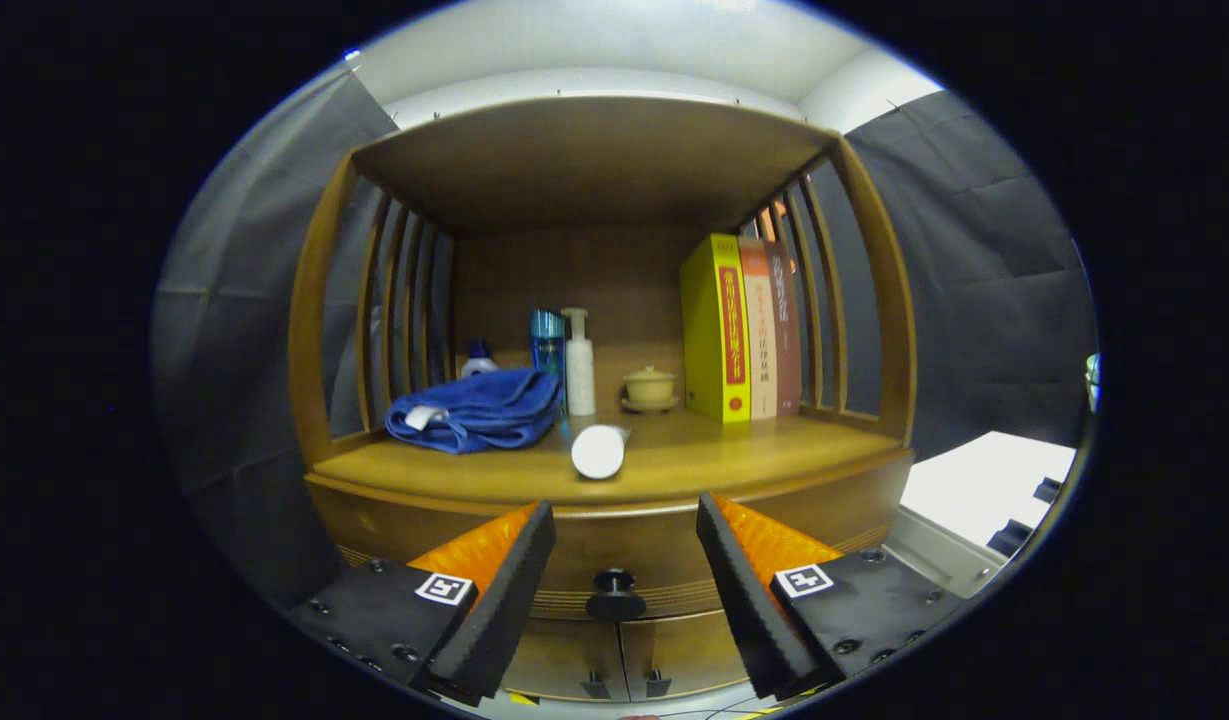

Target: Pull open the drawer, take out the items inside it, and place them on the countertop above the cabinet.

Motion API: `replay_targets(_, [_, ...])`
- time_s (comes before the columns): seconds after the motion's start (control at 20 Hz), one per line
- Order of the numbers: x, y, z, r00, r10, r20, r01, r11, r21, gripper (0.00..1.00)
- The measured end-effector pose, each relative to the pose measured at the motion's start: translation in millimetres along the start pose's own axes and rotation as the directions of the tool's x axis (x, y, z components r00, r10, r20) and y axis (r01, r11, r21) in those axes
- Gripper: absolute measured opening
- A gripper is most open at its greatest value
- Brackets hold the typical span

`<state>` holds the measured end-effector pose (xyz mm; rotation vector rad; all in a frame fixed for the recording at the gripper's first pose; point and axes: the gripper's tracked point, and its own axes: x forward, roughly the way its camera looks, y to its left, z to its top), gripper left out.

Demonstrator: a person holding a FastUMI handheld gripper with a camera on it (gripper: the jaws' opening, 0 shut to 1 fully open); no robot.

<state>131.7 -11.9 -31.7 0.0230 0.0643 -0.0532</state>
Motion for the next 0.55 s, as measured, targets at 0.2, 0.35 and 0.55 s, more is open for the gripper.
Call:
replay_targets(0.2, [-67,2,-2,0.999,0.04,0.019,-0.041,0.998,0.049,0.94])
replay_targets(0.35, [-99,-7,62,0.998,0.059,0.027,-0.06,0.998,0.031,0.94])
replay_targets(0.55, [-162,-6,87,0.996,0.084,0.038,-0.085,0.996,0.021,0.94])
